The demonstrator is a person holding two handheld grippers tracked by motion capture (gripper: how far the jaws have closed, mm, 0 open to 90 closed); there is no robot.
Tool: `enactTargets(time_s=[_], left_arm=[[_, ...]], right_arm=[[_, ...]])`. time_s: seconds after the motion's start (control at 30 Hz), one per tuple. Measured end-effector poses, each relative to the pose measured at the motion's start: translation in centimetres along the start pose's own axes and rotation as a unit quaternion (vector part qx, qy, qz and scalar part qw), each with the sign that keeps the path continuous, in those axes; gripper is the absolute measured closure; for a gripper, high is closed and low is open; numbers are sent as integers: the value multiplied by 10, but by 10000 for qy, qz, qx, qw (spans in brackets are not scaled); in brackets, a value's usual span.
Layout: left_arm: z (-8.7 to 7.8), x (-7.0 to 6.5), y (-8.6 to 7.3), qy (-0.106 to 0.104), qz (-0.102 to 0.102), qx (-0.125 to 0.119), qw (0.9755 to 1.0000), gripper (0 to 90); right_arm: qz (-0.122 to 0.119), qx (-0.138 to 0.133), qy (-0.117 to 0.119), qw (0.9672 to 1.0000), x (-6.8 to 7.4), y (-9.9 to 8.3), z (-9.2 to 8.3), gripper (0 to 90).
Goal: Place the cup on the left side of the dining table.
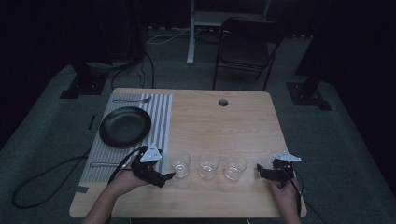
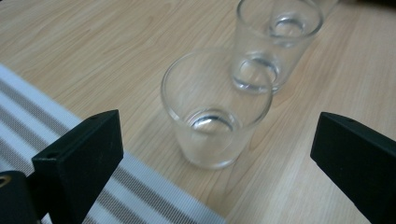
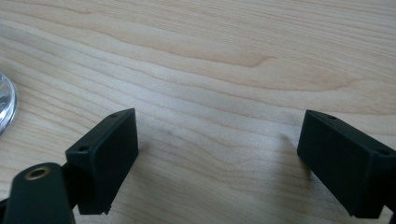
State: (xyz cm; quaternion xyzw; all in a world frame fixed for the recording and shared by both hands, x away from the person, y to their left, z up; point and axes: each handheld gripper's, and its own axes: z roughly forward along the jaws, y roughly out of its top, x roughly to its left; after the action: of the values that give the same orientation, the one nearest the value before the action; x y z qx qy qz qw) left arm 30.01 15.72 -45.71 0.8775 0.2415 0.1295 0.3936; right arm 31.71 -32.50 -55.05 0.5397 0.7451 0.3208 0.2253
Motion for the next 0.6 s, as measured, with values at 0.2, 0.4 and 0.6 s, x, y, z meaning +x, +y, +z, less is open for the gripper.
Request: enactTargets(time_s=[0.2,0.4,0.6], left_arm=[[7,-3,12,-70,141,2,9999,28],[15,-7,23,-145,270,14,9995,28],[22,-11,35,-251,384,28,9989,28]], right_arm=[[6,-1,2,10000,0,0,0,119],[1,-1,1,10000,0,0,0,119],[1,-1,0,10000,0,0,0,119]])
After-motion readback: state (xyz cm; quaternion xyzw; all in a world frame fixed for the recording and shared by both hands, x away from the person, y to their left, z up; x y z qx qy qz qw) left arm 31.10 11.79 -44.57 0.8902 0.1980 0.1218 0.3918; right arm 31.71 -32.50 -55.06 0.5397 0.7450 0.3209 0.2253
